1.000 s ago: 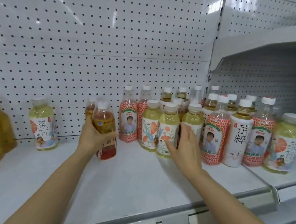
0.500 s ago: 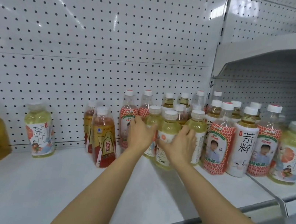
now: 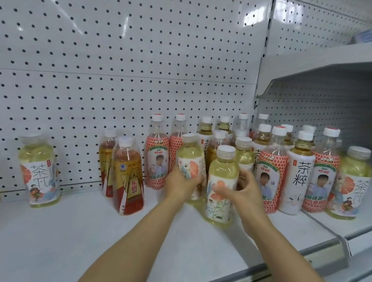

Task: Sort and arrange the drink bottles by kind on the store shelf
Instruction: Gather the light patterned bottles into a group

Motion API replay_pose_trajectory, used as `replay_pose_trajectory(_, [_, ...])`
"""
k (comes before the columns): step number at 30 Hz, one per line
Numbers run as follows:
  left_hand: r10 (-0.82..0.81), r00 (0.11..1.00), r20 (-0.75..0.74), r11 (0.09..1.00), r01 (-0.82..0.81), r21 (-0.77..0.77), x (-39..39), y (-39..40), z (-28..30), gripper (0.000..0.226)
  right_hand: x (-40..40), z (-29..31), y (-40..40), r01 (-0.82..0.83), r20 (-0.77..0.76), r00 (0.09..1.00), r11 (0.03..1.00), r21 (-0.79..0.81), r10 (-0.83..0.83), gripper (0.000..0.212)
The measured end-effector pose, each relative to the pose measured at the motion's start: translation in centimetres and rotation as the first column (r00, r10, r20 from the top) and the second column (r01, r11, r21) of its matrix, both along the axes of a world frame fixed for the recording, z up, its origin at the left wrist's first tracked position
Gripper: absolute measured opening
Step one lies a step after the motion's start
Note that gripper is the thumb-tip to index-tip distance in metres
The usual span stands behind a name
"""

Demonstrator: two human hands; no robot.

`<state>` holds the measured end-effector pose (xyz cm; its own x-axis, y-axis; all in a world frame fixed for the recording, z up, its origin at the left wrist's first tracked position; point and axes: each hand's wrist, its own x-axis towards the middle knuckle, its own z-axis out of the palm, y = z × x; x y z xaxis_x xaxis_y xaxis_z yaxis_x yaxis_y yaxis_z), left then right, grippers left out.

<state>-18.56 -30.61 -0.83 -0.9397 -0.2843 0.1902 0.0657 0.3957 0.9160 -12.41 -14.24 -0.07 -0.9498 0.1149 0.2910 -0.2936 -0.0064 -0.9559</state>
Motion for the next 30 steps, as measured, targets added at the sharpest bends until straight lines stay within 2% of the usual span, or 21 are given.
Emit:
replay_pose_trajectory(2, [-0.067, 0.998, 0.000, 0.979, 0.066, 0.193, 1.3, -0.3, 0.1, 0.038, 0.5, -0.1, 0.2, -0.040, -0.002, 0.999, 0.998, -0.040, 0.040, 0.080])
replay_pose_trajectory(4, [-0.119, 0.992, -0.040, 0.950, 0.125, 0.284, 2.6, -1.0, 0.6, 0.023, 1.1, -0.1, 0.3, -0.089, -0.007, 0.996, 0.992, -0.089, 0.089, 0.073])
replay_pose_trajectory(7, [-0.158, 0.982, -0.103, 0.929, 0.184, 0.321, 4.8, -2.2, 2.2, 0.019, 2.3, 0.1, 0.5, -0.169, -0.020, 0.986, 0.973, -0.159, 0.168, 0.068])
replay_pose_trajectory(11, [-0.197, 0.968, -0.153, 0.906, 0.240, 0.349, 8.5, -2.9, 3.6, 0.015, 4.0, 0.3, 0.1, -0.304, 0.022, 0.944, 0.889, -0.343, 0.331, 0.048])
replay_pose_trajectory(15, [-0.174, 0.976, -0.133, 0.916, 0.210, 0.342, 12.0, -3.5, 3.1, 0.026, 5.0, -0.3, -0.5, -0.416, 0.034, 0.879, 0.801, -0.430, 0.475, 0.031])
replay_pose_trajectory(18, [-0.143, 0.984, -0.107, 0.929, 0.170, 0.328, 14.9, -4.3, 2.3, 0.036, 5.9, -0.4, -1.4, -0.465, 0.034, 0.846, 0.768, -0.441, 0.532, 0.045])
replay_pose_trajectory(22, [-0.082, 0.988, -0.131, 0.915, 0.126, 0.383, 18.5, -5.3, 1.4, 0.034, 7.6, -0.7, -3.1, -0.535, 0.036, 0.772, 0.680, -0.501, 0.634, 0.089])
replay_pose_trajectory(24, [-0.052, 0.988, -0.143, 0.911, 0.105, 0.399, 20.1, -5.6, 1.3, 0.031, 8.6, -0.7, -3.9, -0.566, 0.033, 0.723, 0.619, -0.544, 0.691, 0.096])
replay_pose_trajectory(27, [-0.012, 0.987, -0.161, 0.905, 0.079, 0.418, 22.0, -5.9, 1.5, 0.031, 9.9, -0.4, -5.4, -0.578, 0.051, 0.679, 0.576, -0.578, 0.732, 0.078])
replay_pose_trajectory(29, [0.002, 0.985, -0.174, 0.905, 0.072, 0.420, 23.3, -6.2, 1.8, 0.037, 10.7, -0.1, -6.4, -0.548, 0.102, 0.704, 0.629, -0.551, 0.703, 0.056])
replay_pose_trajectory(30, [0.007, 0.985, -0.175, 0.909, 0.066, 0.412, 23.8, -6.5, 1.8, 0.039, 11.1, 0.1, -7.0, -0.533, 0.137, 0.720, 0.668, -0.519, 0.680, 0.051])
